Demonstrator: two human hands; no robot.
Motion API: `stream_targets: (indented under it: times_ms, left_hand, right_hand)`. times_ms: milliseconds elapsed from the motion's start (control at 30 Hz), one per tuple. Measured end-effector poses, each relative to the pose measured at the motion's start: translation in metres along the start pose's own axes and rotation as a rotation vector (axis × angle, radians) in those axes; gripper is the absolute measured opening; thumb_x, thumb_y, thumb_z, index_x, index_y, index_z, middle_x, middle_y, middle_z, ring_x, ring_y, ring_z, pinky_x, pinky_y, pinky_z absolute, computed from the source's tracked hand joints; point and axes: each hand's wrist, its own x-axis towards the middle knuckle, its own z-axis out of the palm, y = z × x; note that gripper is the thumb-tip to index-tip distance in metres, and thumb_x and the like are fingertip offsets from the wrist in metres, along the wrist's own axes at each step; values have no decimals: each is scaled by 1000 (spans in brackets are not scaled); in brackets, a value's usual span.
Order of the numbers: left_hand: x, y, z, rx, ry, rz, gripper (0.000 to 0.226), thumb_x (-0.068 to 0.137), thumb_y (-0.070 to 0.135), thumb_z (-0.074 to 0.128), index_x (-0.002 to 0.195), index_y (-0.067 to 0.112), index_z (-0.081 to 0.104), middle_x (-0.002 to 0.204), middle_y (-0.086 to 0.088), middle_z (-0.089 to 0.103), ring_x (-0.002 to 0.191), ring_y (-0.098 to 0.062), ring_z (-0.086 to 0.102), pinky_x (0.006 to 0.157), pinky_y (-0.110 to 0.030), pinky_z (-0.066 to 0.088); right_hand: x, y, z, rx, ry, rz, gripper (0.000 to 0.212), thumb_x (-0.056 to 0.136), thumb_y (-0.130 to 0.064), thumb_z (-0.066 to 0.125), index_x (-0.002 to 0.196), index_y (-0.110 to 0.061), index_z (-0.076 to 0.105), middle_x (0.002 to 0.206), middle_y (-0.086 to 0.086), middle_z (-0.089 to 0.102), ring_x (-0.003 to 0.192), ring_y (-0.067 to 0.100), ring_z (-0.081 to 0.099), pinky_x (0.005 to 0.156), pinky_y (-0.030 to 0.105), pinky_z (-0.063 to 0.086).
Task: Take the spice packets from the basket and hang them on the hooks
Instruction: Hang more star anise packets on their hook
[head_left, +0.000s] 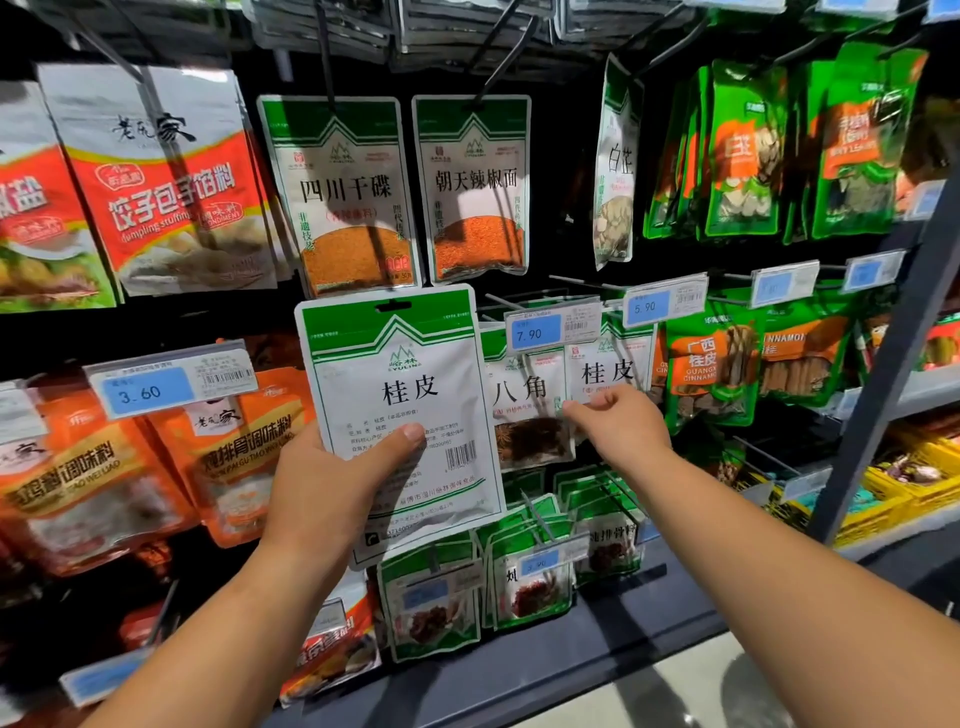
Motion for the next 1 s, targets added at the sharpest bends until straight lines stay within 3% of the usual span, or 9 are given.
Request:
stream_targets:
  times_ms: [100,300,400,533,667,733,833,933,1000]
  left_hand:
    - [-4,1,7,-8,-8,16,25,84,15,79,105,27,73,100,7,80,93,-14,77,84,-33,58]
    - [-8,2,27,-8,-27,37,32,85,28,78,117,25,72,111,8,78,105,-17,74,98,-46,56]
    - [-13,3,41,9,-49,80,23,91,25,74,114,27,72,108,12,78,102,-9,73,91,-36,56]
    - [-21,10,60,-9,-131,101,15,99,20,64,110,24,72,80,7,73,65,-6,63,58,-26,49]
    - [-27,14,69,17,-374,164,48,92,16,72,137,30,61,120,16,73,111,-3,68,90,-23,56]
    - [-28,14,72,-16,-434,142,60,82,18,69,136,40,54,121,29,69,114,6,64,89,-15,54]
    - [-29,11,76,-19,-504,129,66,81,19,66,141,39,51,131,29,65,123,6,59,91,-12,51]
    - [-29,15,82,126,-500,180,70,73,40,67,141,50,51,154,32,41,141,12,38,108,-18,42]
    - [-26,17,85,244,-407,211,58,80,36,68,135,52,58,156,34,33,143,12,33,110,-27,40]
  right_hand:
    - [-15,-11,-14,11,6,-108,22,94,-31,68,90,-9,65,88,4,69,88,25,64,76,36,48]
    - [-75,-58,-44,129,-34,-416,13,95,-26,68,82,-24,65,75,-9,61,74,16,59,70,34,50]
    - [-100,-73,-49,189,-189,-446,2,95,-29,69,96,-27,70,91,-11,69,86,10,66,81,32,56]
    - [-114,-72,-50,160,-318,-435,40,96,-43,66,134,-32,63,131,-17,64,118,-2,59,106,31,50]
    - [-110,-62,-55,265,-452,-398,71,81,-74,65,144,-44,51,145,-19,56,132,3,54,113,44,46]
    - [-106,-56,-59,339,-504,-362,89,68,-84,70,145,-45,50,147,-16,56,133,12,56,113,49,45]
    - [-103,-50,-68,317,-519,-374,84,68,-71,79,142,-42,53,142,-14,61,130,12,59,111,49,46]
    - [-96,-43,-77,307,-452,-362,38,88,-36,76,124,-41,65,126,-16,70,118,7,66,108,46,50]
    - [-87,-37,-81,344,-425,-332,28,94,-22,69,120,-34,69,120,-12,74,112,11,70,103,48,53]
